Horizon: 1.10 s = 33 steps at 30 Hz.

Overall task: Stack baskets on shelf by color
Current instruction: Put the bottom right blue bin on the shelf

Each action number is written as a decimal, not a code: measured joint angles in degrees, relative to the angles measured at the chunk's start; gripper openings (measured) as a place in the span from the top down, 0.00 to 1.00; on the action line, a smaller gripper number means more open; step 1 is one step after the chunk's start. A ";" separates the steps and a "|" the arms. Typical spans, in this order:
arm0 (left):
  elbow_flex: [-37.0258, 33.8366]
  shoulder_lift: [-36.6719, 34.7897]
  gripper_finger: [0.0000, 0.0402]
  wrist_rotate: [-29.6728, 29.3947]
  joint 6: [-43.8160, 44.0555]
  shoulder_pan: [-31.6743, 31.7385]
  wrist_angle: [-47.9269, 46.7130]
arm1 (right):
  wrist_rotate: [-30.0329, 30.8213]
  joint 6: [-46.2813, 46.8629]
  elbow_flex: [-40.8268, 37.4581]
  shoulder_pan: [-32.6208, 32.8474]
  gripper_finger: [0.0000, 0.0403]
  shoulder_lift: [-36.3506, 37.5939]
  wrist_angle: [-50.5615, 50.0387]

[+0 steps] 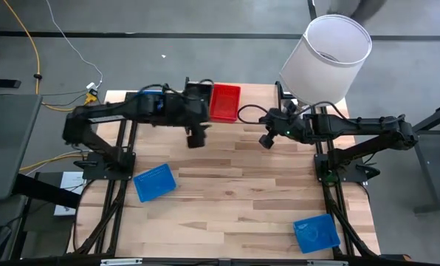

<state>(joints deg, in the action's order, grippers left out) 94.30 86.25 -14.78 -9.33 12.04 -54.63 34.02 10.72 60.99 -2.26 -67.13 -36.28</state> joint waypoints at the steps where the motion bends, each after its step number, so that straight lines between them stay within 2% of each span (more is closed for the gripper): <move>1: -1.58 -1.61 0.57 4.17 1.27 0.33 0.94 | 0.00 0.56 0.00 0.02 1.00 0.00 -1.05; 4: -9.44 -7.64 0.60 11.14 3.94 0.03 6.88 | -1.18 1.71 0.00 0.43 1.00 0.00 -3.25; 10: -32.03 -22.72 0.65 12.63 7.83 -3.55 23.86 | -5.75 4.47 0.00 3.28 1.00 0.00 -4.54; 15: -50.55 -35.06 0.67 12.17 12.58 -7.03 42.39 | -21.02 12.67 0.00 6.95 1.00 0.00 -8.02; 19: -61.55 -42.37 0.68 10.84 14.48 -9.87 56.69 | -32.47 23.90 0.00 11.99 1.00 0.00 -10.77; 23: -68.01 -46.19 0.68 9.24 15.16 -12.24 63.76 | -39.12 40.65 0.00 19.67 1.00 0.00 -13.59; 27: -71.21 -47.44 0.68 7.37 15.16 -14.08 65.37 | -38.72 59.65 0.00 29.87 1.00 -0.15 -16.59; 33: -71.36 -47.44 0.68 5.36 15.16 -14.91 65.59 | -38.19 84.11 0.00 44.50 1.00 -3.87 -16.93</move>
<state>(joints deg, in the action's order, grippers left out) 22.94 38.81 -9.42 5.82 -2.87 10.96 -4.17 94.83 60.99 42.24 -71.00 -53.21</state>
